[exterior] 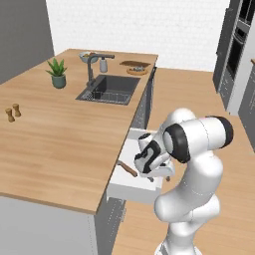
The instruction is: Pick up the knife from the drawer and place it on the cutting board. Then place the meat from the plate to the cutting board.
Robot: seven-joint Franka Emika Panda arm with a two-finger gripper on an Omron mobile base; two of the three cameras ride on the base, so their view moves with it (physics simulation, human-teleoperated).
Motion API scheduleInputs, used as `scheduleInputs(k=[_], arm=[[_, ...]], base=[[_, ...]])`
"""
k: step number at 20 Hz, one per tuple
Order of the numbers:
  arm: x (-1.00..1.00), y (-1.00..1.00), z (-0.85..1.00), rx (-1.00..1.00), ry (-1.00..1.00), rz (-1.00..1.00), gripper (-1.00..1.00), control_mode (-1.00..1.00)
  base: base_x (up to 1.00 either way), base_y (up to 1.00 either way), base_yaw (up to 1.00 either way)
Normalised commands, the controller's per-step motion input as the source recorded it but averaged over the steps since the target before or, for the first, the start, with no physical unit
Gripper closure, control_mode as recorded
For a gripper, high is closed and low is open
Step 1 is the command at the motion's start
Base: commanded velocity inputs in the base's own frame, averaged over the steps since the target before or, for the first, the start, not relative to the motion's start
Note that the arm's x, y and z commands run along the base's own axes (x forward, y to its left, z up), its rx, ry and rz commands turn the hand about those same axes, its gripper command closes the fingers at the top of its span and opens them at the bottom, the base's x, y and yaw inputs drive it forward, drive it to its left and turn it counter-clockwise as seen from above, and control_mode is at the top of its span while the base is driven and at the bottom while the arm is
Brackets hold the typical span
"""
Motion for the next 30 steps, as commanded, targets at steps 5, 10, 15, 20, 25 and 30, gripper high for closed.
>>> scheduleInputs(k=[5, 10, 15, 20, 25, 30], arm=[[-0.03, -0.95, -0.40, 0.00, 0.12, 0.00, -1.00, -1.00], [-0.20, -1.00, 0.00, 0.00, 0.00, 0.00, -1.00, -1.00], [-0.25, -1.00, 0.00, 0.11, -0.01, 0.01, -1.00, -1.00], [-0.23, -0.82, 0.18, 0.24, -0.06, 0.07, -1.00, -1.00], [-0.06, 0.29, 0.98, 0.19, -0.10, 0.18, -1.00, -1.00], [0.18, 0.89, 0.77, 0.17, 0.01, 0.37, -1.00, -1.00]], base=[[0.00, 0.00, 0.00], [0.00, 0.00, 0.00], [0.00, 0.00, 0.00], [0.00, 0.00, 0.00], [0.00, 0.00, 0.00], [0.00, 0.00, 0.00]])
